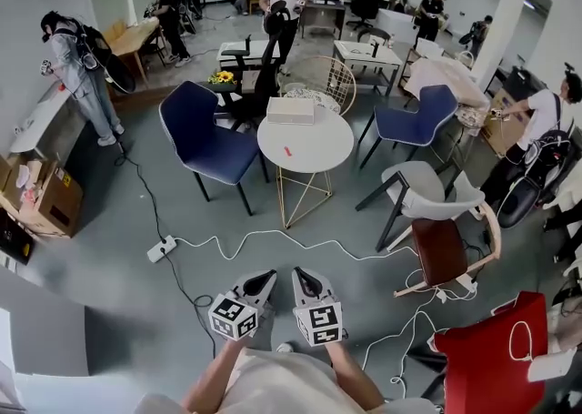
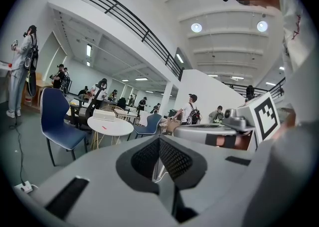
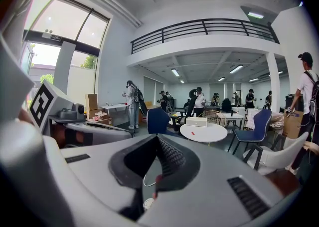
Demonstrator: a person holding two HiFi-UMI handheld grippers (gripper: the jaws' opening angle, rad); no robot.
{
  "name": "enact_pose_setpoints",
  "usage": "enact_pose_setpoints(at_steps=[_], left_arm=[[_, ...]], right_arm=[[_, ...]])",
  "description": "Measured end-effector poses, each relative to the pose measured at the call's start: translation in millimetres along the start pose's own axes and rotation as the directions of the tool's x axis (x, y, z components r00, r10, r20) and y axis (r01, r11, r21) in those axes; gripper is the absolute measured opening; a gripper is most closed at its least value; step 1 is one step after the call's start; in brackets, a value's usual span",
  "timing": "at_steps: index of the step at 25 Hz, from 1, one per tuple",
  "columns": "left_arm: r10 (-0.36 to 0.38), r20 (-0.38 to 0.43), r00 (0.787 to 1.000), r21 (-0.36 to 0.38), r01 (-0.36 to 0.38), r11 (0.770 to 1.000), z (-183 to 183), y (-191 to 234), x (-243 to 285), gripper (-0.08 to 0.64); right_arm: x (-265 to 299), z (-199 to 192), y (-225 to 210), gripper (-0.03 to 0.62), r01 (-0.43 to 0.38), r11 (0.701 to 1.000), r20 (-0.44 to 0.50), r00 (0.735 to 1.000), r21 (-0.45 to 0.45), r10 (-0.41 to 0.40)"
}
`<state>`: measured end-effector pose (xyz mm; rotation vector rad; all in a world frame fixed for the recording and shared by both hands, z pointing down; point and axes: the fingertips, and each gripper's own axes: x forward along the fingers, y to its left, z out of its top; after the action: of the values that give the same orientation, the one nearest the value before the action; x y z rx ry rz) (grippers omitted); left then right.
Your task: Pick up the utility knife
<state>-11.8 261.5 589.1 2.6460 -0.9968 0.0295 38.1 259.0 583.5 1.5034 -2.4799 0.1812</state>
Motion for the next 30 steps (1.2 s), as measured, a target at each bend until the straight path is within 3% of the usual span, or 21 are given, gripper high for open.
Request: enact_pose_setpoints(at_steps=[18, 30], left_arm=[[-0.016, -0.023, 1.000, -0.063, 0.014, 0.998, 14.1, 97.2, 86.7, 0.012], [-0.024, -0.020, 1.000, -0.092, 0.022, 0.995, 54.7, 186.0, 147.8, 0.012]], right_arm=[[108.9, 0.0, -67.8, 0.017, 0.037, 0.999, -0.076, 0.996, 0.020, -0.035], [208.9, 36.4, -108.7, 0.017, 0.048, 0.999, -0.103, 0.994, 0.010, -0.047]])
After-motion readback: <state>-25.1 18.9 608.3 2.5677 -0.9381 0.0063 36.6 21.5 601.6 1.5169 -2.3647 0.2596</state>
